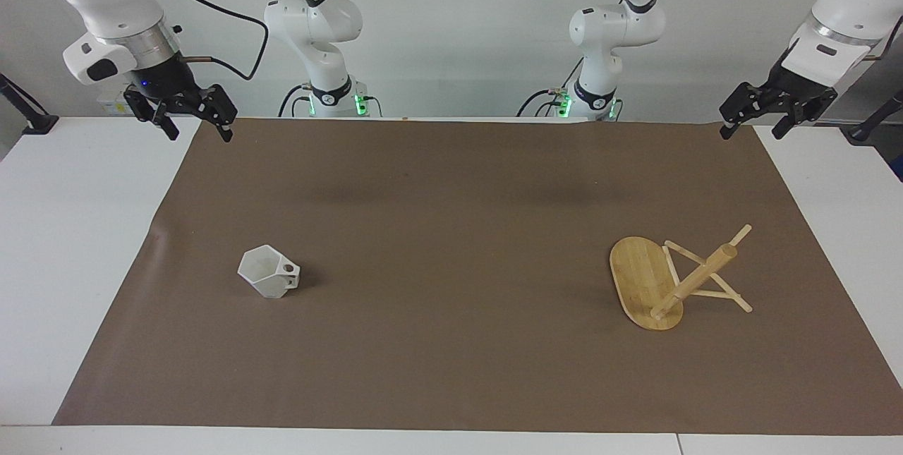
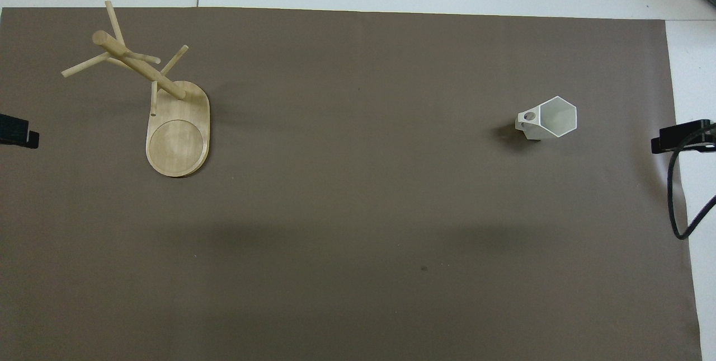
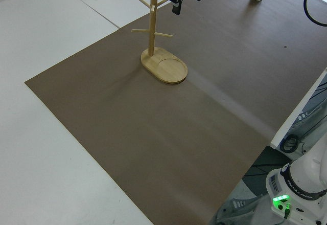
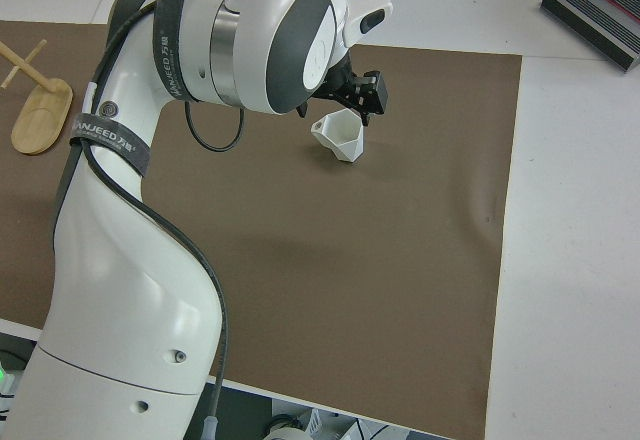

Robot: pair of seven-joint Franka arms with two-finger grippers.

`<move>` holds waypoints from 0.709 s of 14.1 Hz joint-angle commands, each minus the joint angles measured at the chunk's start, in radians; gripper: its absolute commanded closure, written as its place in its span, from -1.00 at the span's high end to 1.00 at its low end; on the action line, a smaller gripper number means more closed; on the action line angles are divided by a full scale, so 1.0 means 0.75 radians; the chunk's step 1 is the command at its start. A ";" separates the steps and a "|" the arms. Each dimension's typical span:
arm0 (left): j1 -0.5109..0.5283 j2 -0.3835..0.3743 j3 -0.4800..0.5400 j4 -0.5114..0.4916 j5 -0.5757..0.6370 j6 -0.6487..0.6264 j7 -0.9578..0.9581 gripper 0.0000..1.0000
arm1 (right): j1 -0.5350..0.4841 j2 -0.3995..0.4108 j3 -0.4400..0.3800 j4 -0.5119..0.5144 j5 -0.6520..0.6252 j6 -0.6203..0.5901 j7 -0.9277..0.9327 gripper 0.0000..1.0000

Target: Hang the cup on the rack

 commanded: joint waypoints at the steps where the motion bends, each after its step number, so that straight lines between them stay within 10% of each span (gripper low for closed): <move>1: -0.020 -0.034 -0.002 -0.042 0.020 0.020 -0.001 1.00 | -0.005 -0.030 0.000 -0.039 -0.016 0.011 -0.024 1.00; 10: -0.016 -0.034 -0.012 -0.042 0.020 0.020 -0.007 1.00 | -0.005 -0.048 0.000 -0.092 -0.006 0.113 -0.154 1.00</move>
